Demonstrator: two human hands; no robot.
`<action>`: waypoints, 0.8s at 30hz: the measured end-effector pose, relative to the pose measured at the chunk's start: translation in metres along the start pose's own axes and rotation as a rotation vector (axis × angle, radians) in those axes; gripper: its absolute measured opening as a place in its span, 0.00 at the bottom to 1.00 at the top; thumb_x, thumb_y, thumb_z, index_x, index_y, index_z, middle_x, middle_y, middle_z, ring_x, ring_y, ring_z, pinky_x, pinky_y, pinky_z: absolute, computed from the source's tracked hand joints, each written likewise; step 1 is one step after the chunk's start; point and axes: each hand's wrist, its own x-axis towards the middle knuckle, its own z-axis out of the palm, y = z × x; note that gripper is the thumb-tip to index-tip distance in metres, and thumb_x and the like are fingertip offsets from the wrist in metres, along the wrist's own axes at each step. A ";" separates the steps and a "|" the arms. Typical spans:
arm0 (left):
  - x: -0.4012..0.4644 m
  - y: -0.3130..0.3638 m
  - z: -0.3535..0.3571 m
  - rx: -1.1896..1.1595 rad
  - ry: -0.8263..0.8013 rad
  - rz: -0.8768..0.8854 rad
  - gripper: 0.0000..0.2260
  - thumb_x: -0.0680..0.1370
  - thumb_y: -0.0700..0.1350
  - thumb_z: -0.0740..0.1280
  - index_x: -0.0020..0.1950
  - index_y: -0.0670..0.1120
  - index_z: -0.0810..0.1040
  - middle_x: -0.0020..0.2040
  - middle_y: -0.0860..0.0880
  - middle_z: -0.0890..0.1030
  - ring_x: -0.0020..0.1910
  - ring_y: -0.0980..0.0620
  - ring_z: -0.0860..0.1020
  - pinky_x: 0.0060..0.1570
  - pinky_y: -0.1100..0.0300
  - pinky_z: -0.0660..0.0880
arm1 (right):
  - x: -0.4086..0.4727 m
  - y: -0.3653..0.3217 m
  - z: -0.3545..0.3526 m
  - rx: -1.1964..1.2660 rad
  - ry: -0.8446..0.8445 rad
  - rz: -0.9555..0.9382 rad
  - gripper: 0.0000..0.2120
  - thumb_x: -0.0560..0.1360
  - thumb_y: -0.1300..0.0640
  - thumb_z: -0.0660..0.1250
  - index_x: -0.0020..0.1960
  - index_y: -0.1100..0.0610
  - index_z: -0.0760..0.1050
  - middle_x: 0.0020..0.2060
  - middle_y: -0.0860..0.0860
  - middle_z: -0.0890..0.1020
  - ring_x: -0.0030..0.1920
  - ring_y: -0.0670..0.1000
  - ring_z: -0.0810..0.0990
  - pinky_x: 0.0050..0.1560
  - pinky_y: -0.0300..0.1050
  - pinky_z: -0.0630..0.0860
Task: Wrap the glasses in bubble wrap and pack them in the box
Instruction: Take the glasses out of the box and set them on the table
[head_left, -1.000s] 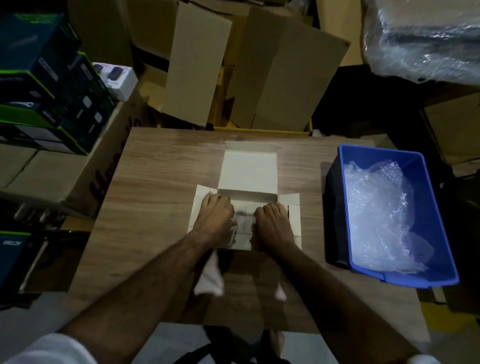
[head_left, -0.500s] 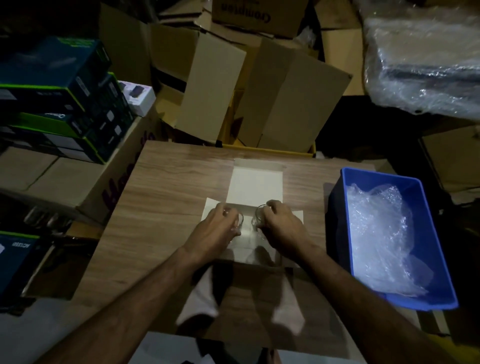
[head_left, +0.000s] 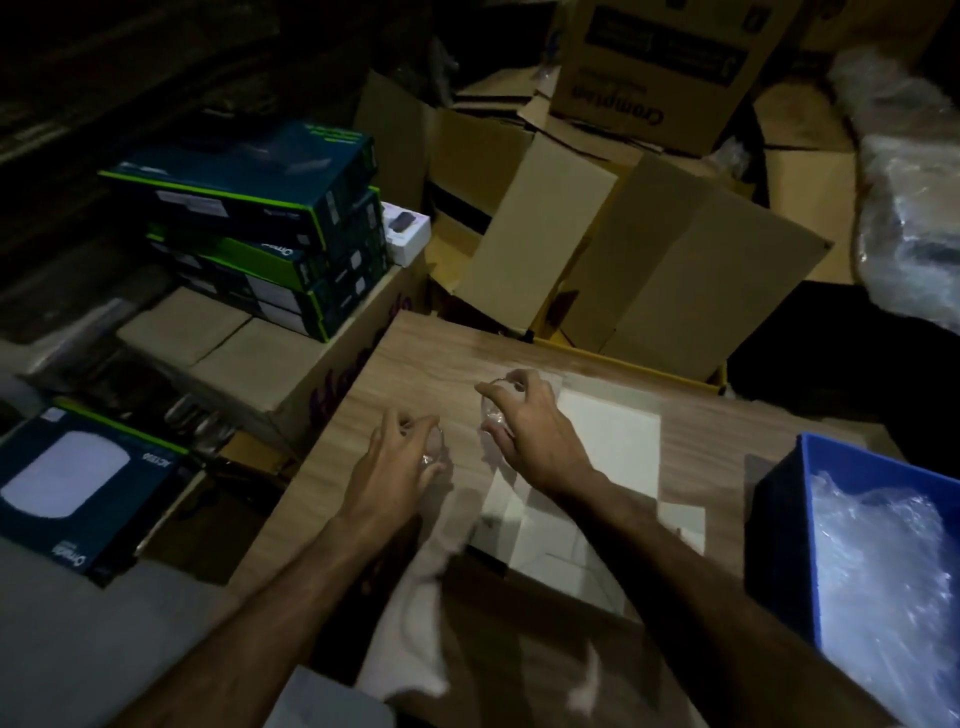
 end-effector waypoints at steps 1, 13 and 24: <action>-0.001 -0.008 0.004 0.002 -0.019 -0.021 0.25 0.78 0.49 0.71 0.73 0.53 0.69 0.66 0.45 0.66 0.63 0.45 0.73 0.53 0.56 0.75 | 0.009 -0.004 0.010 0.008 -0.023 -0.005 0.24 0.81 0.50 0.66 0.75 0.46 0.65 0.73 0.58 0.64 0.73 0.57 0.65 0.63 0.54 0.77; -0.005 -0.060 0.036 0.000 -0.149 -0.060 0.27 0.78 0.53 0.70 0.75 0.52 0.65 0.67 0.46 0.64 0.62 0.47 0.72 0.56 0.54 0.78 | 0.042 -0.010 0.094 0.004 -0.230 0.098 0.27 0.80 0.54 0.68 0.77 0.48 0.66 0.71 0.57 0.65 0.71 0.59 0.66 0.60 0.54 0.77; -0.001 -0.065 0.035 0.030 -0.136 -0.046 0.31 0.78 0.57 0.69 0.77 0.51 0.62 0.70 0.46 0.65 0.66 0.47 0.71 0.58 0.54 0.75 | 0.041 -0.016 0.095 0.002 -0.270 0.145 0.33 0.78 0.48 0.69 0.79 0.47 0.61 0.74 0.57 0.64 0.73 0.59 0.67 0.64 0.56 0.74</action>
